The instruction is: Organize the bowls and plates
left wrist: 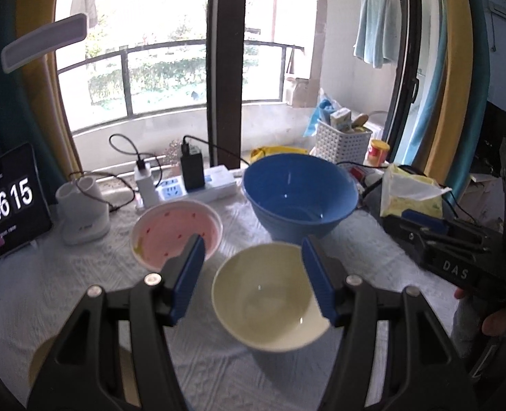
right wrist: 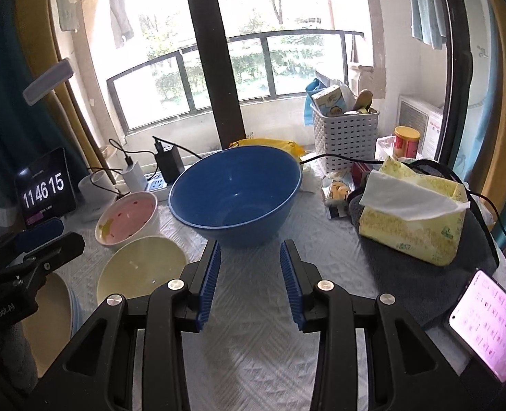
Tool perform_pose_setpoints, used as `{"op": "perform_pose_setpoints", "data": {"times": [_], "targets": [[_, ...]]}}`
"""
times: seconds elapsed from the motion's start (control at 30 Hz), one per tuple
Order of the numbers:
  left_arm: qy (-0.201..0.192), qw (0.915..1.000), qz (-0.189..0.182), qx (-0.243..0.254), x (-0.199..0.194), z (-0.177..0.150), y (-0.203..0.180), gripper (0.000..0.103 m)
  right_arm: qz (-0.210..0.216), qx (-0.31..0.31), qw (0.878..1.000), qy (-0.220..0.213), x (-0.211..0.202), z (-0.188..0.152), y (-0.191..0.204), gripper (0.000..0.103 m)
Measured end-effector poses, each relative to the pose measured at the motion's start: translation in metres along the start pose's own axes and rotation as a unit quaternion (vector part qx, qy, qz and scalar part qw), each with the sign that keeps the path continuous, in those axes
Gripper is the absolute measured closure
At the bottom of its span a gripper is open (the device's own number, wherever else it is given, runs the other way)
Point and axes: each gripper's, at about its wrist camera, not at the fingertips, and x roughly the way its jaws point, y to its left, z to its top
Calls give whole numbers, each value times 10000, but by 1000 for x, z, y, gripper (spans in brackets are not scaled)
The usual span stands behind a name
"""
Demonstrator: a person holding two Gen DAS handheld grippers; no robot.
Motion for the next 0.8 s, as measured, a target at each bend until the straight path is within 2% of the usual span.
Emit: {"op": "perform_pose_setpoints", "data": {"times": [0.23, 0.33, 0.43, 0.57, 0.8], "targets": [[51, 9998, -73, -163, 35, 10, -2, 43, -25, 80, 10000, -49, 19, 10, -13, 63], [138, 9993, -132, -319, 51, 12, -4, 43, -7, 153, 9999, -32, 29, 15, -19, 53], [273, 9985, -219, -420, 65, 16, -6, 43, 11, 199, 9998, -33, 39, 21, -23, 52], [363, 9984, -65, -421, 81, 22, -6, 43, 23, 223, 9997, -39, 52, 27, -26, 52], [469, 9979, -11, -448, 100, 27, -8, 43, -8, 424, 9991, 91, 78, 30, -36, 52]]}}
